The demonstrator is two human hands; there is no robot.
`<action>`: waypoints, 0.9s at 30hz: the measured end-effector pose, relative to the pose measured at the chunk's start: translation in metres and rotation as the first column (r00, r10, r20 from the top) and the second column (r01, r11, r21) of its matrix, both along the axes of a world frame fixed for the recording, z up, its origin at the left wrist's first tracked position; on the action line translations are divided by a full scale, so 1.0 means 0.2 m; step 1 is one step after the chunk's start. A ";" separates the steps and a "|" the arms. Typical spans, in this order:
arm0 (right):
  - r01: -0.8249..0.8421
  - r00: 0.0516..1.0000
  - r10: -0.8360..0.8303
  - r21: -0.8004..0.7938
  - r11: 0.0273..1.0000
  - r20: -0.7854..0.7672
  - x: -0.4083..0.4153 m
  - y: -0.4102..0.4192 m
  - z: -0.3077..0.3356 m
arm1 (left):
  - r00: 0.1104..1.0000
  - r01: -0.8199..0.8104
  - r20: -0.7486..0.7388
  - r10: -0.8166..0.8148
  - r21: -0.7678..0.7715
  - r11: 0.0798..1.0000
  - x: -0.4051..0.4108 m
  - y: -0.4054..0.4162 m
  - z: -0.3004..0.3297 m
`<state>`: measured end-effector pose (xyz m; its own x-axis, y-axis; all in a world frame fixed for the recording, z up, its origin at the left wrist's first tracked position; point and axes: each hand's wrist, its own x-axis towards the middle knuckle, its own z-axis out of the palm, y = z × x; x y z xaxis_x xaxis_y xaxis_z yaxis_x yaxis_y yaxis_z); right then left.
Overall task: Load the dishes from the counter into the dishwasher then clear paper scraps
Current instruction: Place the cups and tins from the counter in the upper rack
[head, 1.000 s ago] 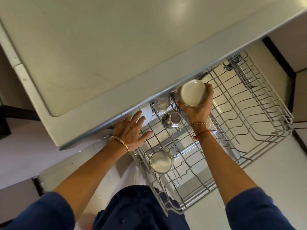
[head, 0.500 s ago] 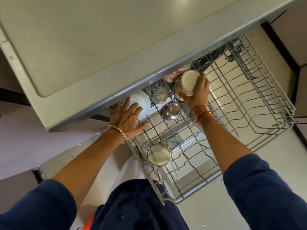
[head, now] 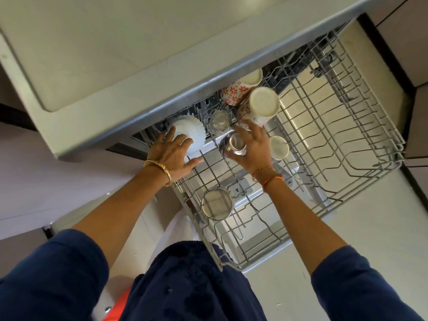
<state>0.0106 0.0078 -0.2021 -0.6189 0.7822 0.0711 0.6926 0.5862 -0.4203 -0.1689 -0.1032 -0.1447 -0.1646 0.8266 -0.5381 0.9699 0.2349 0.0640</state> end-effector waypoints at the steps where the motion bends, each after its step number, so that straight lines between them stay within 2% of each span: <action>1: -0.075 0.990 0.080 -0.046 0.996 0.113 0.00 -0.01 -0.01 | 1.000 -0.004 0.002 0.004 0.004 1.000 0.00 0.00 0.00; 3: -0.191 0.927 0.217 -0.113 0.975 0.305 -0.01 0.02 0.00 | 1.000 -0.011 0.006 0.011 0.007 1.000 0.00 0.00 -0.01; 5: -0.253 0.846 0.329 -0.228 0.940 0.420 -0.05 0.07 0.03 | 1.000 -0.020 0.010 0.020 0.012 1.000 0.00 0.00 -0.01; 7: -0.295 0.788 0.401 -0.286 0.912 0.467 -0.08 0.12 0.06 | 0.999 -0.031 0.016 0.031 0.016 0.999 0.00 0.00 -0.01; 11: -0.362 0.737 0.428 -0.230 0.903 0.523 -0.12 0.13 0.08 | 0.999 -0.038 0.025 0.038 0.024 0.999 0.00 0.00 -0.01; 15: -0.346 0.770 0.395 -0.193 0.918 0.501 -0.14 0.14 0.06 | 0.999 -0.041 0.026 0.040 0.021 0.999 0.00 0.00 -0.01; 20: -0.405 0.750 0.469 -0.236 0.883 0.466 -0.22 0.19 0.08 | 0.999 -0.032 0.018 0.031 0.026 0.999 0.00 0.00 -0.01; 23: -0.366 0.783 0.447 -0.260 0.894 0.433 -0.30 0.24 0.09 | 1.000 -0.030 -0.002 0.030 0.023 0.999 0.00 0.00 0.00; 27: -0.309 0.761 0.432 -0.315 0.897 0.484 -0.40 0.23 0.10 | 1.000 -0.031 -0.006 0.031 0.009 0.999 0.00 0.00 0.00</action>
